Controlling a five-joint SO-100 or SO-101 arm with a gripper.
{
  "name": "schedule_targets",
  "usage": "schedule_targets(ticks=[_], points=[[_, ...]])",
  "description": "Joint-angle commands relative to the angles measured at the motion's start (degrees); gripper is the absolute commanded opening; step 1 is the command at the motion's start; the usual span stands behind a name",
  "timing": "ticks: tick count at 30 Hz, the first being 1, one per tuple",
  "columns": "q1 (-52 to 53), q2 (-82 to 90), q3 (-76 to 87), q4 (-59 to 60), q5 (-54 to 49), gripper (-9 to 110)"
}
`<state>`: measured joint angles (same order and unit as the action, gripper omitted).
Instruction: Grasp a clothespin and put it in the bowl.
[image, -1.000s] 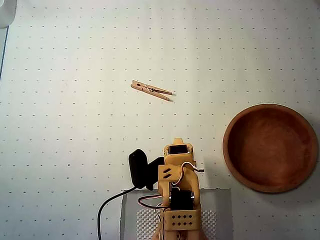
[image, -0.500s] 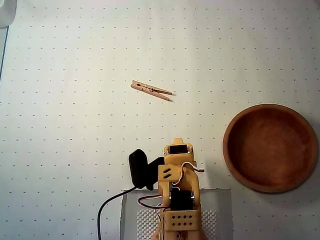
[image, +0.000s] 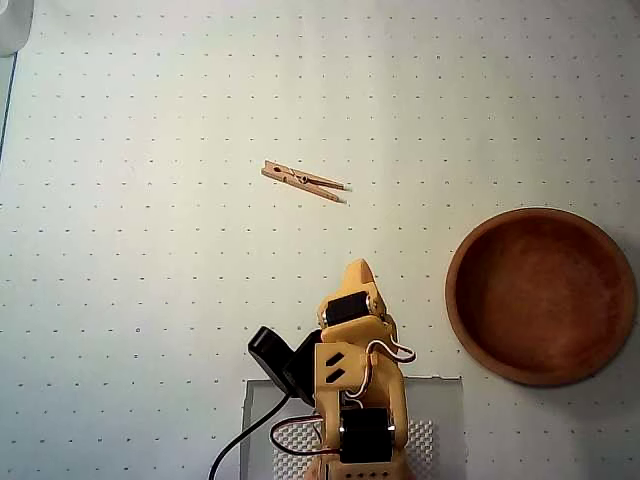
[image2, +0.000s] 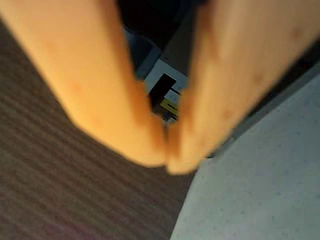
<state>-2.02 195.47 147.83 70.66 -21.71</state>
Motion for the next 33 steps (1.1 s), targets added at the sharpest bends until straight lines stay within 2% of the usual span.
schedule_targets(ticks=[1, 5, 10, 20, 27, 33], points=[[0.0, -7.91, -9.93, 1.23, -1.85, -3], [0.0, -22.41, -19.07, 3.34, -7.91, -3], [-0.44, -38.41, -31.03, 7.38, -21.8, -3], [-0.62, -60.03, -41.48, 24.17, -48.08, -3], [-0.09, -68.2, -45.35, 28.21, -58.8, -3], [-0.7, -78.4, -50.71, 27.95, -62.67, -3]])
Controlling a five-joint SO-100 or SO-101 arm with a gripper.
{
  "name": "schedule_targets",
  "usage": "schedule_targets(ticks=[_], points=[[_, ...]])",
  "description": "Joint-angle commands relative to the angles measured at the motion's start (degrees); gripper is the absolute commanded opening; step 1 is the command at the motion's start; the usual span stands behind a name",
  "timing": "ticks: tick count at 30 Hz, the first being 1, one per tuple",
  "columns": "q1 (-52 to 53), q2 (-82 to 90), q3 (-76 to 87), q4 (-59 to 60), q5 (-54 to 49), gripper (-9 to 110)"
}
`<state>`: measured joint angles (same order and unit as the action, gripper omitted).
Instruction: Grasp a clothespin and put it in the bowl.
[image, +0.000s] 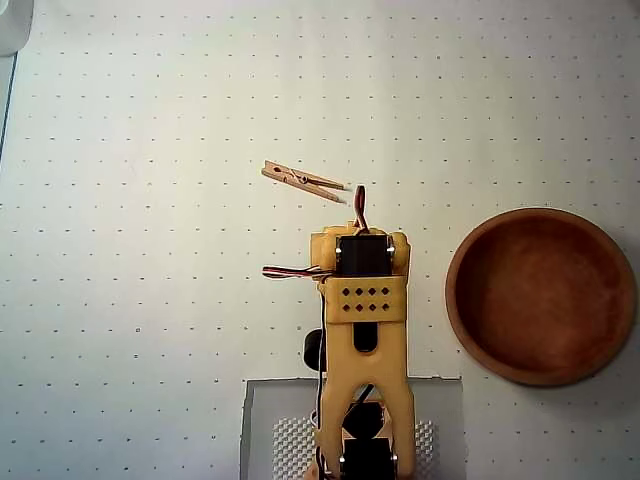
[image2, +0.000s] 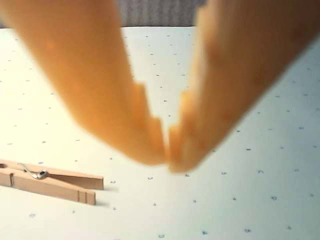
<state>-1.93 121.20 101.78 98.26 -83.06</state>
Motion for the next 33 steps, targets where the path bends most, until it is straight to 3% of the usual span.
schedule_targets(ticks=[1, 8, 33], points=[[-0.53, -6.59, -5.19, 0.35, -2.11, -3], [1.93, -12.83, -11.25, 0.26, -2.2, -3], [-4.48, -48.08, -44.91, 1.14, -7.65, -3]])
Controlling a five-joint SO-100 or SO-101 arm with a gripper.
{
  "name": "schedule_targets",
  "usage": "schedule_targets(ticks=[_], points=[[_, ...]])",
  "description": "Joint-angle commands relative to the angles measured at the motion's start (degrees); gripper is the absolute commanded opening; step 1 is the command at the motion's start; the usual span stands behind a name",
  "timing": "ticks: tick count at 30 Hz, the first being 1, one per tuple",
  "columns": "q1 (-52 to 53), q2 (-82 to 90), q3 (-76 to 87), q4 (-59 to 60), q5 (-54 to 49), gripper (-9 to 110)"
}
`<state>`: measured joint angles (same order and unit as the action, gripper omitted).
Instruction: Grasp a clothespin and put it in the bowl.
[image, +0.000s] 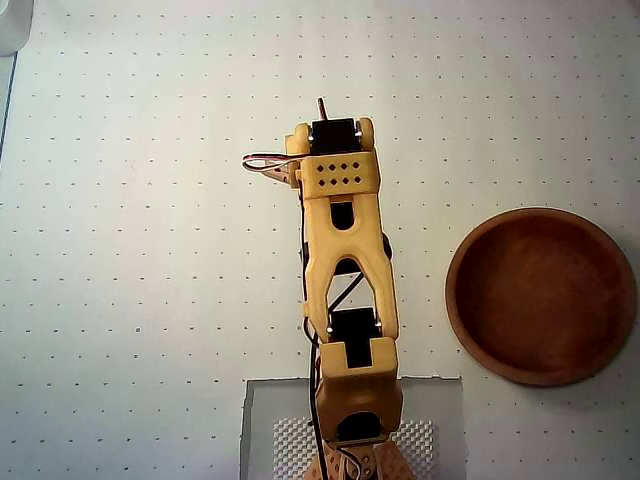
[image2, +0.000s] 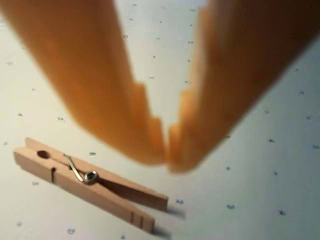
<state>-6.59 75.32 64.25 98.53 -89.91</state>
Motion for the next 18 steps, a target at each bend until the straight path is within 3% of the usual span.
schedule_targets(ticks=[1, 18], points=[[0.26, -3.78, -9.05, 0.88, -1.05, -3], [5.98, -18.98, -23.29, 0.97, -8.44, -3]])
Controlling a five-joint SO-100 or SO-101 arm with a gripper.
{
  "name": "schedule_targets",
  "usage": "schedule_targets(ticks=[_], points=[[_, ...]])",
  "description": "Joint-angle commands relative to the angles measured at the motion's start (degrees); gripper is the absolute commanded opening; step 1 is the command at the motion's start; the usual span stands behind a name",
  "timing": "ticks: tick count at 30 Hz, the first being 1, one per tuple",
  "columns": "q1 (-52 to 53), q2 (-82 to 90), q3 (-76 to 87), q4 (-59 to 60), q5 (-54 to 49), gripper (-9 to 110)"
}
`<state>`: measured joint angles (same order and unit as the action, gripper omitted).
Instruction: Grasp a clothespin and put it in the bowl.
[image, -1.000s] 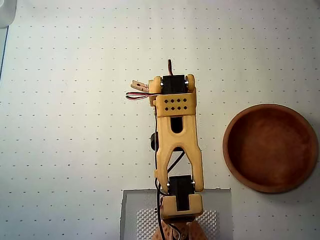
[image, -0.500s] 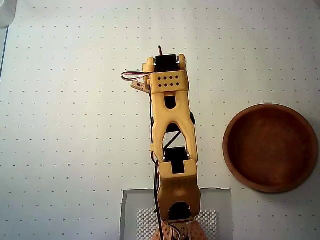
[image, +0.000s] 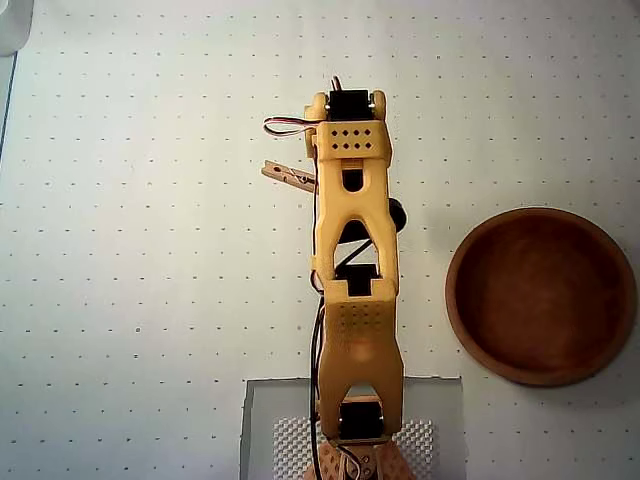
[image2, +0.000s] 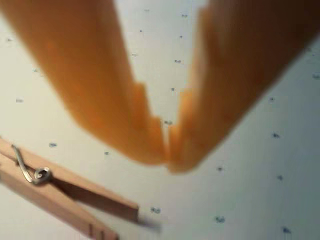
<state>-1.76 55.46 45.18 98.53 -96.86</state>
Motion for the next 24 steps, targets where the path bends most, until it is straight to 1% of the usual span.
schedule_targets(ticks=[1, 5, 13, 24], points=[[1.58, 0.44, -4.75, 0.97, -2.2, -3], [2.2, -0.35, -5.8, 0.88, -7.29, -3], [1.85, -0.09, -5.1, 0.7, -23.2, -3], [-1.05, 1.23, -5.89, 0.7, -32.43, -3]])
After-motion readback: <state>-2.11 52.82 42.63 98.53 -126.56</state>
